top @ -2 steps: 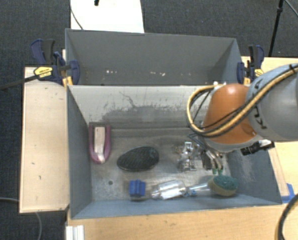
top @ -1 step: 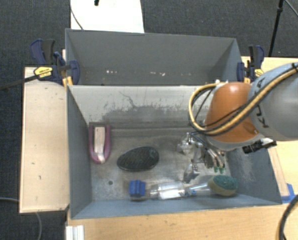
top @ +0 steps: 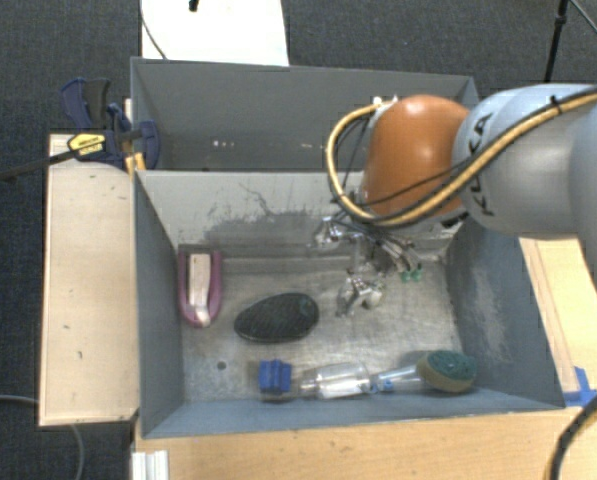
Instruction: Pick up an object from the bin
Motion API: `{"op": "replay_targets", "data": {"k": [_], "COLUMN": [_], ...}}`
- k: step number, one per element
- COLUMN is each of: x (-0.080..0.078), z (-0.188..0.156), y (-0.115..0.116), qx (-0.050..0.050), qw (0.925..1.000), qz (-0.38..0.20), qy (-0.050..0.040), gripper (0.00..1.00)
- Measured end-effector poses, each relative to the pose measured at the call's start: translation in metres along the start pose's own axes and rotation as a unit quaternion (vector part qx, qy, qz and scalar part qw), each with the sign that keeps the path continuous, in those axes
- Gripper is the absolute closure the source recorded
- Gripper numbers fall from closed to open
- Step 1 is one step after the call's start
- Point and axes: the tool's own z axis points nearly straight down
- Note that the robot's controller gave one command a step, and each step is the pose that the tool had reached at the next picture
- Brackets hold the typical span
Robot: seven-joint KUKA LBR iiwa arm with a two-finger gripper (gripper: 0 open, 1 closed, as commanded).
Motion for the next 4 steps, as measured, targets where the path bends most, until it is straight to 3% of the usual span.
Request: {"op": "replay_targets", "data": {"k": [1,2,3,4], "x": [0.006,0.010,0.009,0.016], "z": [0.054,0.054,0.052,-0.055], "y": [0.059,0.126,0.125,0.131], "qx": [0.000,-0.001,-0.001,0.000], "qw": [0.9997,0.9926,0.9928,0.9940], "qz": [-0.024,-0.121,-0.119,-0.109], "qy": [0.0009,0.0022,0.0002,-0.0014], "gripper": [0.00,0.00,1.00,1.00]}}
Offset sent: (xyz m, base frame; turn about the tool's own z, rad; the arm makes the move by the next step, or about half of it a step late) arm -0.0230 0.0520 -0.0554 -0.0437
